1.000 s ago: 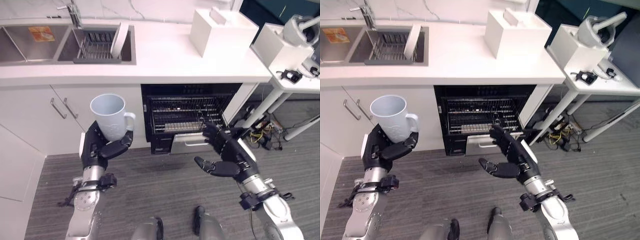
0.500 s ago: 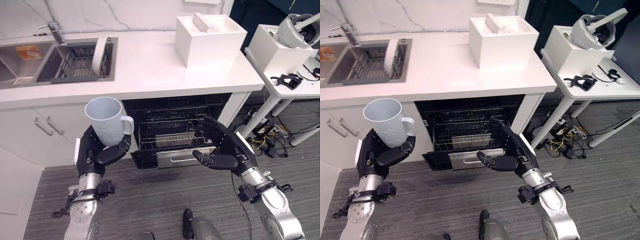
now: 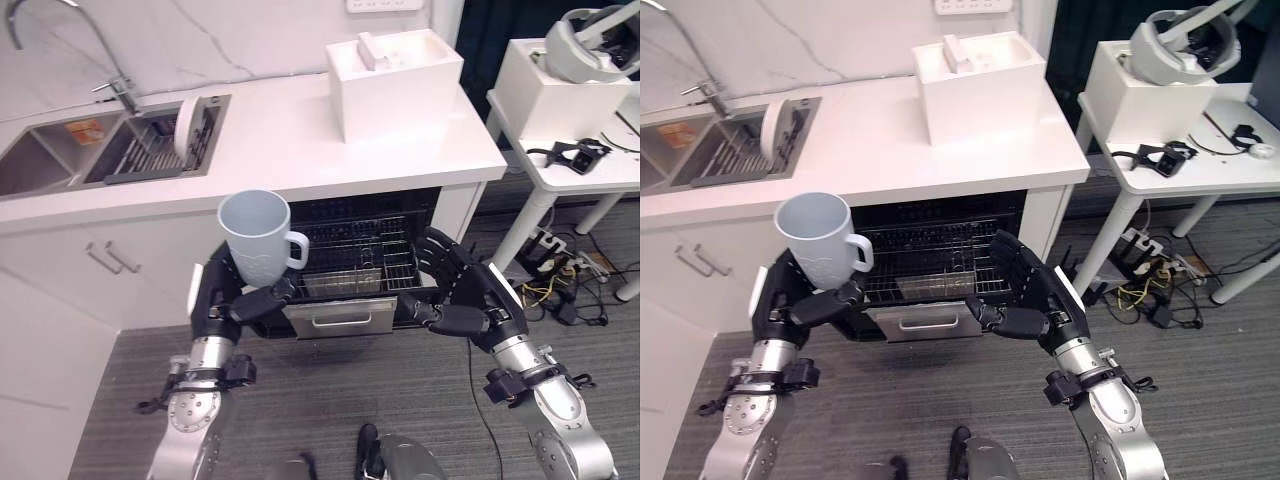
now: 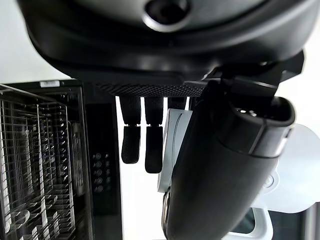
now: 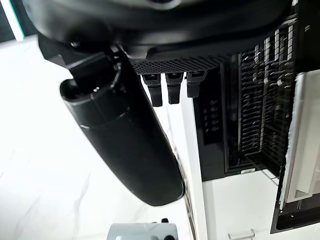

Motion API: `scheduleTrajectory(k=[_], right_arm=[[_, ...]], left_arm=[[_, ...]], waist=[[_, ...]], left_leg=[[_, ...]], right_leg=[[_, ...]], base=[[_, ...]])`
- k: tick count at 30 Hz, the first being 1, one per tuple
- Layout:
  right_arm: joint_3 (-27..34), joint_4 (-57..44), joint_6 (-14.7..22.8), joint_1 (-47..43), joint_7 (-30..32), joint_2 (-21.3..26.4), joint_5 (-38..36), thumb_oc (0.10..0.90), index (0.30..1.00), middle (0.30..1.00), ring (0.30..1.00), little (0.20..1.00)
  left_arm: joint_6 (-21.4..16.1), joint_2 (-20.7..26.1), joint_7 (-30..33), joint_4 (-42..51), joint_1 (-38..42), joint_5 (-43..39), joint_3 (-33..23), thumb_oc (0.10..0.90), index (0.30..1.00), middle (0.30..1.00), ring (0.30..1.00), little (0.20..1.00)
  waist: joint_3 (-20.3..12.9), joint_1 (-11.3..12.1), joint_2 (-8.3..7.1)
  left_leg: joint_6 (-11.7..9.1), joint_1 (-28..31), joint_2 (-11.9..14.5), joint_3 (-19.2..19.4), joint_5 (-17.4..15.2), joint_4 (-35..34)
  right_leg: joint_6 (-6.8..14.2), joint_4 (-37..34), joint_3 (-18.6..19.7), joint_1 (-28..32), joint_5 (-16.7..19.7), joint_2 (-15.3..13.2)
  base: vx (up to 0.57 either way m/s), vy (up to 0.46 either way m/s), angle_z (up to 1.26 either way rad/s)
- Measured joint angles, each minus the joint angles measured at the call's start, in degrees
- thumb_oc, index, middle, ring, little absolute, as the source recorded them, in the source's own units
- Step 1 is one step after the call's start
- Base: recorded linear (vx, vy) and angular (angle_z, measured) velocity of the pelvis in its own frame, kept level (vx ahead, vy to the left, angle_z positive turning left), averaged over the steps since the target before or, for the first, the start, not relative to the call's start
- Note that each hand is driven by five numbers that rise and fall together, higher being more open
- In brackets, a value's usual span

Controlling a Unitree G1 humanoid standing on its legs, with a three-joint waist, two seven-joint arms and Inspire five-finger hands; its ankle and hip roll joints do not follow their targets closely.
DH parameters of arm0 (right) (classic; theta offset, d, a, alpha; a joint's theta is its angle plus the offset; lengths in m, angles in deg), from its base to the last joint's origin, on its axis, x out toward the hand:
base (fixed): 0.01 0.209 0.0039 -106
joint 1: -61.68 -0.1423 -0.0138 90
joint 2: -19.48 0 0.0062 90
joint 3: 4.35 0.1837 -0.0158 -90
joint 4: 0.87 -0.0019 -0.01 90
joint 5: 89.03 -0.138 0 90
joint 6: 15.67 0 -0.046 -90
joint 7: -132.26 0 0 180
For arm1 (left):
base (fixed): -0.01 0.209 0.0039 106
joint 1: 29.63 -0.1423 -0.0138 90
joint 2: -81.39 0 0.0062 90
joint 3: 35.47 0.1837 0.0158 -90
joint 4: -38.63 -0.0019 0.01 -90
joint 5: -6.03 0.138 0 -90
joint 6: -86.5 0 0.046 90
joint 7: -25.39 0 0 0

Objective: Place the dishes in the dishwasher.

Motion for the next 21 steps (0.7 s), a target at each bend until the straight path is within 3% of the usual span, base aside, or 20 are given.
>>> scheduleTrajectory(k=[2,3,7,10,15,19,21], right_arm=[[-0.14,0.14,-0.02,1.23,-0.16,0.13,0.12,0.800,0.900,0.900,0.900,0.900],[-0.21,0.23,-0.09,1.17,-0.22,0.37,0.12,0.800,0.900,0.900,0.900,0.900],[0.39,-0.06,0.24,1.78,-1.90,0.58,0.00,0.800,0.900,0.900,0.900,0.900],[0.72,-0.36,0.02,5.97,-3.13,0.55,-0.01,0.800,0.900,0.900,0.900,0.900],[0.66,-0.57,-0.02,4.76,-3.49,-0.46,-0.09,0.800,0.900,0.900,0.900,0.900],[0.02,-0.57,-0.07,3.27,-3.68,-1.43,-0.11,0.800,0.900,0.900,0.900,0.900],[-0.01,-0.56,-0.07,1.18,-3.71,-1.45,-0.21,0.800,0.900,0.900,0.900,0.900]], left_arm=[[-0.02,-0.04,0.28,-1.61,0.00,0.06,-0.76,0.400,0.300,0.300,0.300,0.300],[0.00,-0.16,0.66,-2.55,-0.01,0.06,-1.21,0.400,0.300,0.300,0.300,0.300],[-0.17,-0.22,1.94,-3.55,-0.14,0.03,-2.24,0.400,0.300,0.300,0.300,0.300],[-0.46,-0.18,1.69,-3.54,0.60,-0.10,-2.73,0.400,0.300,0.300,0.300,0.300],[-0.48,0.10,2.30,-3.44,1.00,-0.08,-2.98,0.400,0.300,0.300,0.300,0.300],[-0.62,0.26,2.67,-3.45,1.62,-0.08,-3.26,0.400,0.300,0.300,0.300,0.300],[-0.62,0.25,2.62,-3.46,1.98,-0.06,-3.23,0.400,0.300,0.300,0.300,0.300]], waist=[[0.19,1.81,0.04],[0.28,1.80,-0.06],[0.28,1.50,-0.19],[0.20,0.39,-0.58],[0.28,0.50,-1.79],[0.57,1.90,-4.10],[0.76,1.91,-4.47]], left_leg=[[0.05,-4.29,-0.29,2.40,0.32,-1.03],[0.74,-4.85,-0.54,2.17,0.97,-2.93],[2.44,0.26,-0.71,2.94,4.48,-8.02],[5.08,2.96,-1.94,5.29,6.52,-9.08],[9.22,4.32,-5.57,6.06,5.95,-9.42],[9.98,6.22,-6.06,5.87,5.31,-10.07],[9.82,6.19,-6.15,5.91,5.18,-10.11]], right_leg=[[-0.56,-2.81,0.02,0.34,1.56,0.60],[0.29,-4.64,0.14,1.53,2.82,1.00],[1.62,-7.76,2.54,5.00,2.83,1.51],[5.64,-10.17,1.09,8.71,2.97,-1.09],[9.05,-12.72,0.94,10.72,3.20,-4.15],[9.62,-14.96,0.64,13.34,3.52,-4.39],[9.83,-15.61,0.66,13.49,3.73,-4.39]], base=[[0.17,0.149,0.00],[0.18,0.179,-0.17],[0.17,0.167,-0.48],[0.19,0.190,-0.40],[0.08,0.152,0.07],[0.05,0.122,0.00],[0.06,0.122,-0.01]])
